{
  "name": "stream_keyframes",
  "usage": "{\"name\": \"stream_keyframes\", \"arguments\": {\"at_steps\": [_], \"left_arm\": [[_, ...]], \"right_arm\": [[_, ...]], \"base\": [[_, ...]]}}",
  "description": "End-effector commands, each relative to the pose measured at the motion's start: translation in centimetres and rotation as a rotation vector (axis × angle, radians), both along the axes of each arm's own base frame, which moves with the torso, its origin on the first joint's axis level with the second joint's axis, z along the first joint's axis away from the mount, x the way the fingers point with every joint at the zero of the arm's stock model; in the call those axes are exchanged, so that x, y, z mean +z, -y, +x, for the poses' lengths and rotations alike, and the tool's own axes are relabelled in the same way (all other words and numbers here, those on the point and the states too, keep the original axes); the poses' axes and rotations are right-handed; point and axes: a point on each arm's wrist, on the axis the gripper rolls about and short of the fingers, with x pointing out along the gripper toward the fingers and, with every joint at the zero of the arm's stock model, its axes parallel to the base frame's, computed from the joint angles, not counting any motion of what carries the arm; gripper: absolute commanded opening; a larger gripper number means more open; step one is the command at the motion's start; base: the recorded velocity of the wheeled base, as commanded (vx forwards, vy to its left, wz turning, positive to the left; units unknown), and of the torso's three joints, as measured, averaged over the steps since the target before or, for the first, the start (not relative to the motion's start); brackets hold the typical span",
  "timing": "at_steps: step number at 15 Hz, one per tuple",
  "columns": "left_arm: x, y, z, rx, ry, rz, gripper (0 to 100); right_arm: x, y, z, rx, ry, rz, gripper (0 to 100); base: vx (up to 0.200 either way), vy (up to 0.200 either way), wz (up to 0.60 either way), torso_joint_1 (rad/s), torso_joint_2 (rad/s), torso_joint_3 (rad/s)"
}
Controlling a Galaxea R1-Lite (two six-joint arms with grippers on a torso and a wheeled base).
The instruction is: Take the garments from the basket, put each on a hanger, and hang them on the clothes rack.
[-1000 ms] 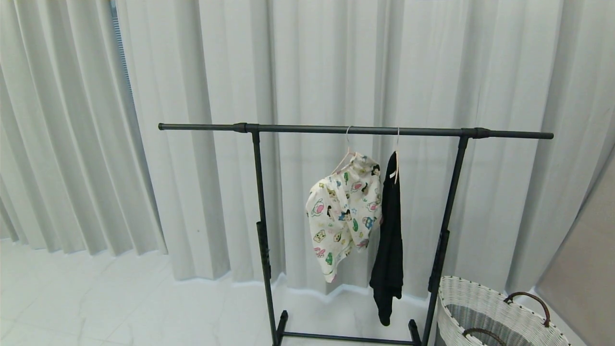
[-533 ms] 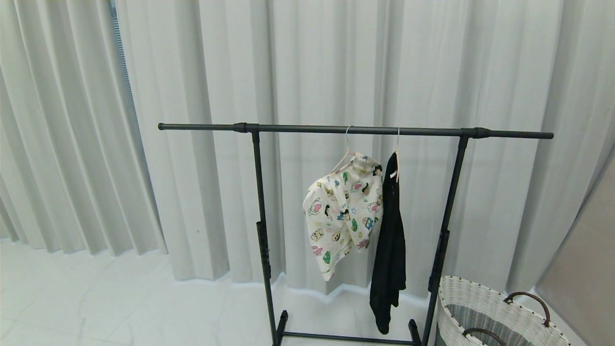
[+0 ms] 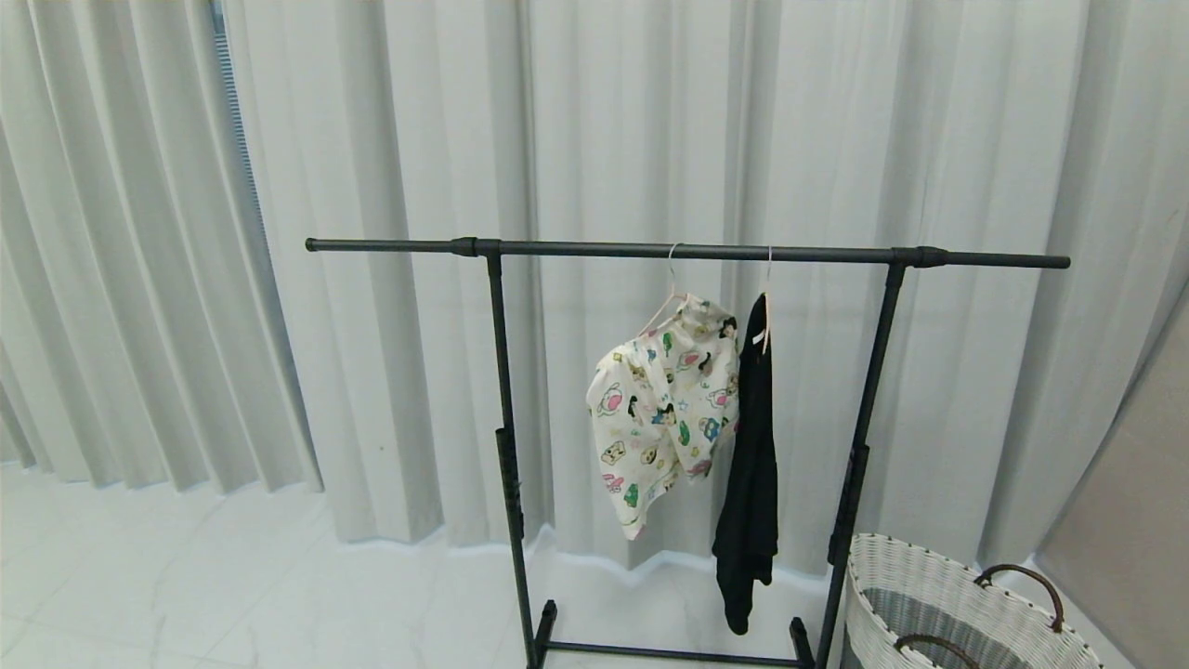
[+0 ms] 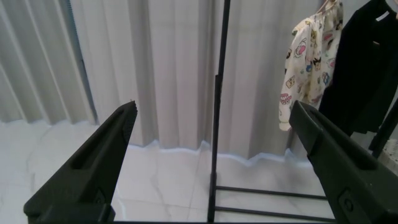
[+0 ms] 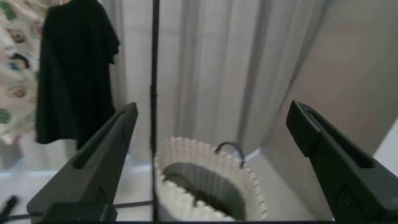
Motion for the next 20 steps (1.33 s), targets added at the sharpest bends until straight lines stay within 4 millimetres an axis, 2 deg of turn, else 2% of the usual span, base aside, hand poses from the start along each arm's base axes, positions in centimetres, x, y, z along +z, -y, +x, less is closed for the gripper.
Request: {"name": "stream_keyframes", "arguments": {"at_steps": [1,3,4,6,12,20], "left_arm": [[-0.04,0.01,-0.02,0.000,-0.001,-0.001,100],[-0.04,0.01,-0.02,0.000,-0.001,0.003,100],[-0.04,0.01,-0.01,0.000,-0.002,0.005,100],[-0.04,0.01,-0.02,0.000,-0.001,0.005,100],[-0.04,0.01,-0.02,0.000,-0.001,0.003,100],[-0.04,0.01,-0.02,0.000,-0.001,0.002,100]], "right_arm": [[-0.04,-0.05,0.01,0.025,-0.003,0.003,100],[-0.46,-0.36,0.04,0.162,-0.043,0.024,100],[-0.58,-0.37,0.18,0.176,-0.076,0.029,100],[-0.59,-0.31,0.03,0.144,-0.056,-0.010,100],[-0.60,-0.31,0.03,0.145,-0.056,0.061,100],[-0.60,-0.31,0.03,0.145,-0.056,0.064,100]], "base": [[0.000,0.000,0.00,0.000,0.00,0.000],[0.000,0.000,0.00,0.000,0.00,0.000],[0.000,0.000,0.00,0.000,0.00,0.000],[0.000,0.000,0.00,0.000,0.00,0.000],[0.000,0.000,0.00,0.000,0.00,0.000],[0.000,0.000,0.00,0.000,0.00,0.000]]}}
